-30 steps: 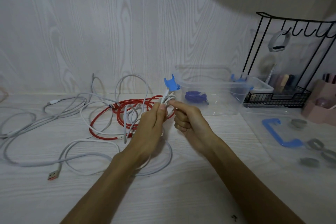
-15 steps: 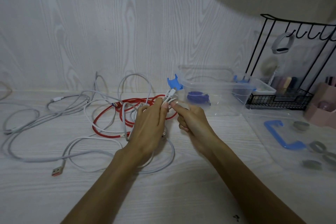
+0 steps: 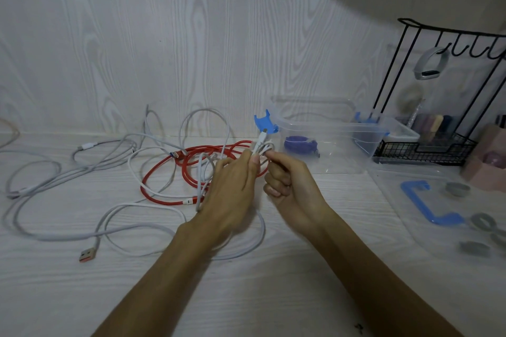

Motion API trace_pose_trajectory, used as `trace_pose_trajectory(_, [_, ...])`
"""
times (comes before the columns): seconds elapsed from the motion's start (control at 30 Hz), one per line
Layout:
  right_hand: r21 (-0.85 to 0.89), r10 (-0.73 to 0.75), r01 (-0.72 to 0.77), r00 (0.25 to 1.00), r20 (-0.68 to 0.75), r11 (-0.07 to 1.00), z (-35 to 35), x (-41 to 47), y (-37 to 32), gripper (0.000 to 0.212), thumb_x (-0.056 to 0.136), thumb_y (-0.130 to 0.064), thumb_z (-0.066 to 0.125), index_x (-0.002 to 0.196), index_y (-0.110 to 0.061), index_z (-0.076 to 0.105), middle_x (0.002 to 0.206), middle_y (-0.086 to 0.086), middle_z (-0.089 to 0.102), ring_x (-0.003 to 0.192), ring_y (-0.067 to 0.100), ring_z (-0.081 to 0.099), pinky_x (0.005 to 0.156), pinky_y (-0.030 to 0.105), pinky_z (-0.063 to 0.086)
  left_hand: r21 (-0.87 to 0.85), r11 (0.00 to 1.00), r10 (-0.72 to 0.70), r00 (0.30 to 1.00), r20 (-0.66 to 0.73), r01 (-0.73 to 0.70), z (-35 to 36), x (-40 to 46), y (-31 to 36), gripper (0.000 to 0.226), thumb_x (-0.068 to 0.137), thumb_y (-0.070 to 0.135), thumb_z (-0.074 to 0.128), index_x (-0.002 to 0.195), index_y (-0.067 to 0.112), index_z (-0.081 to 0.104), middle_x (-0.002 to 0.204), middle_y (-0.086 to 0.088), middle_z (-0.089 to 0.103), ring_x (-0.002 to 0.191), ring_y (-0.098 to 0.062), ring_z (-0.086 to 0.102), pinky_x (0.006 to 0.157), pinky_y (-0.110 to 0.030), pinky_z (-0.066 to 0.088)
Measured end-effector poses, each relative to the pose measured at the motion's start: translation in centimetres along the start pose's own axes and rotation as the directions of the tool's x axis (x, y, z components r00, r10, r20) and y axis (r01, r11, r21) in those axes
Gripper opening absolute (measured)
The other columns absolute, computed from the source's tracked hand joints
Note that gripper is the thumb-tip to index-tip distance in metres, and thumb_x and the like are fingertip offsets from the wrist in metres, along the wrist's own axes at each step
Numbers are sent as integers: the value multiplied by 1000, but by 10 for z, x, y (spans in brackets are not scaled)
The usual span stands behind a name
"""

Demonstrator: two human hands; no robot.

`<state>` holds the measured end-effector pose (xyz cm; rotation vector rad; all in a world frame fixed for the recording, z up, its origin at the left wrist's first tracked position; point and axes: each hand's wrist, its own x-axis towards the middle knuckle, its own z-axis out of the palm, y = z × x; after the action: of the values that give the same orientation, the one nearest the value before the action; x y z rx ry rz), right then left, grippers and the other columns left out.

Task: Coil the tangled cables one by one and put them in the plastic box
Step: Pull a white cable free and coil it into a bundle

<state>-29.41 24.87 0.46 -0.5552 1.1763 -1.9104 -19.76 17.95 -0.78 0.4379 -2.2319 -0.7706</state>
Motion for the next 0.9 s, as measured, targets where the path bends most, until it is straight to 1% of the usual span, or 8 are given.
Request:
trace_pose_trajectory(0.13, [-14,10,-9,997,72,1000,2,-2,-4,42,94,-12,40,53,-17,51,44,-5,25,38,6,18,42,21,17,-23,999,47,999,23,-47,-3,-4,2,31,104,29,19,108,24,49,74,13,51,85,21,39,84,-6,24])
trace_pose_trajectory(0.2, [-23,14,-12,997,80,1000,2,-3,-6,39,93,-14,39,55,-17,49,45,-5,26,38,6,19,41,20,19,-82,997,-15,1000,7,15,-1,-2,-1,32,104,33,19,106,22,50,77,10,52,88,7,45,86,-15,33])
trace_pose_trajectory(0.3, [-120,17,-11,999,51,993,4,-2,-6,48,94,-14,41,47,-19,47,44,-5,26,36,5,20,42,21,17,-126,986,-113,994,5,112,1,1,-4,33,103,36,19,99,19,48,78,-1,52,86,-22,49,82,-41,45])
trace_pose_trajectory(0.47, [-396,-2,-6,1000,-20,918,6,-1,-4,55,94,-17,46,40,-21,42,39,-5,30,33,6,23,38,20,19,111,994,-8,1000,3,8,-2,0,-6,38,103,32,14,103,17,49,70,3,53,72,-7,45,89,-28,31])
trace_pose_trajectory(0.57, [-496,47,-31,999,19,868,1,0,-15,41,94,-21,50,54,-16,47,41,-5,32,34,7,26,37,19,23,83,997,-6,1000,-18,7,-3,0,-8,38,103,34,16,106,18,50,68,1,52,72,-6,44,81,-25,28])
trace_pose_trajectory(0.67, [-755,1,97,992,128,649,-12,-6,-39,11,87,-22,66,96,-16,68,52,-4,52,43,6,47,46,17,42,-214,975,-68,998,1,67,-5,3,-6,37,104,34,24,104,19,58,81,3,62,81,-10,55,74,-24,42])
trace_pose_trajectory(0.77, [-792,38,211,959,282,573,-29,-10,-58,53,71,-13,80,116,-23,55,88,-5,72,78,11,70,71,19,55,-406,909,-72,995,73,96,-7,7,-3,35,104,28,29,88,15,57,75,13,57,69,2,51,68,-13,40])
trace_pose_trajectory(0.9, [-817,52,368,900,434,444,-30,-13,-58,70,69,-6,81,127,-30,50,112,-6,66,95,10,68,87,22,53,-447,879,-83,976,201,167,-11,10,-6,36,104,26,29,72,17,44,52,20,43,51,4,39,55,-7,34])
